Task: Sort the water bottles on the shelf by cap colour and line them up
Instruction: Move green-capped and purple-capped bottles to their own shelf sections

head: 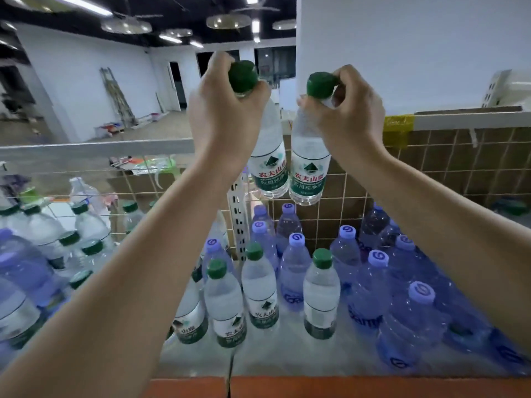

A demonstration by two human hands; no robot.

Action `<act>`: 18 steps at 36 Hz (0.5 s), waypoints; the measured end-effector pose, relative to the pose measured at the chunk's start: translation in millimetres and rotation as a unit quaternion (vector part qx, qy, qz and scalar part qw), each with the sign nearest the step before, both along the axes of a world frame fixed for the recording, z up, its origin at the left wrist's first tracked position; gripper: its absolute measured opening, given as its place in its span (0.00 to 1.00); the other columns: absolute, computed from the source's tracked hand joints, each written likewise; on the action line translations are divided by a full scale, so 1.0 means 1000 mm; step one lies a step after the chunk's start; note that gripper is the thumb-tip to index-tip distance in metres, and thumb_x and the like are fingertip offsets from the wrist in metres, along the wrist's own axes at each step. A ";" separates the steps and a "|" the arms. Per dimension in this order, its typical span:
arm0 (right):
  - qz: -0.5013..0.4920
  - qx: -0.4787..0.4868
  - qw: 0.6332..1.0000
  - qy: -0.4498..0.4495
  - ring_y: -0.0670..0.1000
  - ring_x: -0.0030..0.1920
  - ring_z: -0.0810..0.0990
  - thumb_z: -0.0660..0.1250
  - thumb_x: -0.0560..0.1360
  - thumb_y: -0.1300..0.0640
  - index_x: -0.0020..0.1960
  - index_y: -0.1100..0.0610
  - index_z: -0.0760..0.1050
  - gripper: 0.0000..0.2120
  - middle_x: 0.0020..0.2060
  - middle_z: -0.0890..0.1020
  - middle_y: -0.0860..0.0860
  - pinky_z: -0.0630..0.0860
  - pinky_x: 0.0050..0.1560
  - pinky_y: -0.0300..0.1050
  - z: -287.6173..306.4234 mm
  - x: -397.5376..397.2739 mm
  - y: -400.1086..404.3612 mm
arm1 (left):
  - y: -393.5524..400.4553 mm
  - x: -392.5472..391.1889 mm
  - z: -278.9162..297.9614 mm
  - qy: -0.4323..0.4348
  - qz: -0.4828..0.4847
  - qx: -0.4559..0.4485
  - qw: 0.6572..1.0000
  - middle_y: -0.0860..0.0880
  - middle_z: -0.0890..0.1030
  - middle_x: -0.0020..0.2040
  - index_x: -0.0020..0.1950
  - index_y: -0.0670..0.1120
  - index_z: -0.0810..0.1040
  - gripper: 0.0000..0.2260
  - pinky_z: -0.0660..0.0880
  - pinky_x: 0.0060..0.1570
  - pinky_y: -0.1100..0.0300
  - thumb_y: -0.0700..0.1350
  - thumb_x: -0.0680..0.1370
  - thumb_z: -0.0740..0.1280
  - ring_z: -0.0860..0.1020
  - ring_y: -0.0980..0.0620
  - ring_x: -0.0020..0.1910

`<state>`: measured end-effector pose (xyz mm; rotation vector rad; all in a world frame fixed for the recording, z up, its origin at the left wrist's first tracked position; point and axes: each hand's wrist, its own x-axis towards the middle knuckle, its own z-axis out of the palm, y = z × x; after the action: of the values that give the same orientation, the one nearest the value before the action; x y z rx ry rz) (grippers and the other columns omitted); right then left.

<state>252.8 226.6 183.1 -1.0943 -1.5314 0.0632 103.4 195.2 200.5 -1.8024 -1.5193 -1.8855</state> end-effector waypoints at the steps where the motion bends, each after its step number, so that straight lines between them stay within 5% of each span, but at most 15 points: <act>1: 0.007 0.003 1.000 0.002 0.36 0.35 0.66 0.69 0.74 0.45 0.49 0.49 0.68 0.12 0.35 0.69 0.37 0.64 0.41 0.35 0.000 -0.005 -0.003 | -0.006 -0.004 0.002 0.004 0.012 0.002 1.000 0.59 0.70 0.36 0.48 0.49 0.70 0.09 0.69 0.34 0.68 0.50 0.74 0.68 0.68 0.63 0.33; 3: 0.021 0.009 1.000 0.005 0.37 0.35 0.66 0.69 0.75 0.45 0.49 0.49 0.68 0.12 0.35 0.69 0.38 0.63 0.40 0.35 -0.002 -0.015 -0.008 | -0.016 -0.014 0.003 0.005 0.025 0.004 1.000 0.59 0.69 0.36 0.48 0.50 0.70 0.10 0.67 0.33 0.71 0.50 0.73 0.69 0.68 0.63 0.34; 7: 0.051 0.017 0.998 -0.008 0.38 0.33 0.66 0.67 0.76 0.47 0.49 0.50 0.68 0.11 0.34 0.69 0.40 0.60 0.35 0.30 -0.007 -0.036 -0.021 | -0.032 -0.039 -0.001 -0.025 0.022 0.006 0.999 0.59 0.71 0.36 0.46 0.49 0.70 0.10 0.78 0.43 0.53 0.49 0.71 0.70 0.72 0.56 0.38; 13: 0.091 0.034 0.995 -0.016 0.38 0.35 0.67 0.68 0.75 0.47 0.48 0.50 0.68 0.10 0.35 0.71 0.40 0.64 0.38 0.33 -0.004 -0.074 -0.034 | -0.056 -0.083 -0.003 -0.033 0.058 -0.010 0.998 0.59 0.71 0.37 0.46 0.50 0.71 0.09 0.79 0.47 0.48 0.48 0.71 0.69 0.74 0.54 0.40; 18: 0.121 0.049 0.991 -0.010 0.39 0.34 0.66 0.68 0.75 0.46 0.49 0.51 0.69 0.11 0.35 0.70 0.40 0.64 0.37 0.32 -0.001 -0.115 -0.043 | -0.069 -0.128 -0.001 -0.028 0.102 -0.008 0.994 0.61 0.71 0.36 0.46 0.52 0.71 0.09 0.76 0.45 0.57 0.49 0.72 0.70 0.73 0.55 0.42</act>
<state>137.9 183.2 182.0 -0.8294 -1.6623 0.1417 -25.0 126.1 199.2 -1.5465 -1.6700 -1.8444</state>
